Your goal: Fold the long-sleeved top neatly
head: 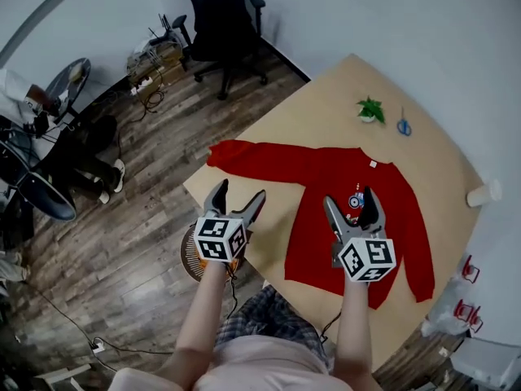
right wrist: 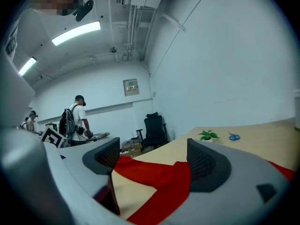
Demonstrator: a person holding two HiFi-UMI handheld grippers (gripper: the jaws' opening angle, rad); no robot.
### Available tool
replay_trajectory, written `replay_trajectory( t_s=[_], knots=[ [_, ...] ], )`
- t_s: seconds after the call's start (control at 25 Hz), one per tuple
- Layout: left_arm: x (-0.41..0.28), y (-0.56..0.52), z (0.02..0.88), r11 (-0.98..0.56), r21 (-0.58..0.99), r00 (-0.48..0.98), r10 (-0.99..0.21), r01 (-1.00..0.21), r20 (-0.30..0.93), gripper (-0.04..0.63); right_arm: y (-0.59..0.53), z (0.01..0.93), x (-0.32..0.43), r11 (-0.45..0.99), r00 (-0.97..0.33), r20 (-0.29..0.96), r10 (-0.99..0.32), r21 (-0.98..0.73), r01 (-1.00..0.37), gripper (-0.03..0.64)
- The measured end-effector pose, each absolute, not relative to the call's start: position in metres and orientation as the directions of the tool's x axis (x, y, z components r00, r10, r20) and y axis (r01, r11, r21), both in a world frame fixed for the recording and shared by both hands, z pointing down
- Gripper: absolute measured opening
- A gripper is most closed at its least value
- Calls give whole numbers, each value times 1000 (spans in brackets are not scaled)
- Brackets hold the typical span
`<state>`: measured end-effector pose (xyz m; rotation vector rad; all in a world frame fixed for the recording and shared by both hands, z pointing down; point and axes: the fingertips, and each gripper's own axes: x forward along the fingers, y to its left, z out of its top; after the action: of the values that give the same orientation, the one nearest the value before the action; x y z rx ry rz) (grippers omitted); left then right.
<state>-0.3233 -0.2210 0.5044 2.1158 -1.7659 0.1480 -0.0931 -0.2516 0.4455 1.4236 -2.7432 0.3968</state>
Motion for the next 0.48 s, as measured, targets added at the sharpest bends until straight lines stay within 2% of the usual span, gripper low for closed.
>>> replay_trajectory(
  t_s=[0.24, 0.48],
  knots=[
    [-372, -250, 528, -35, 208, 110, -925, -977, 363, 410, -284, 472, -183, 666, -703, 182, -687, -230, -710, 426],
    [-422, -282, 547, 52, 190, 29, -916, -980, 399, 410, -323, 501, -241, 693, -743, 214, -635, -267, -669, 419]
  ],
)
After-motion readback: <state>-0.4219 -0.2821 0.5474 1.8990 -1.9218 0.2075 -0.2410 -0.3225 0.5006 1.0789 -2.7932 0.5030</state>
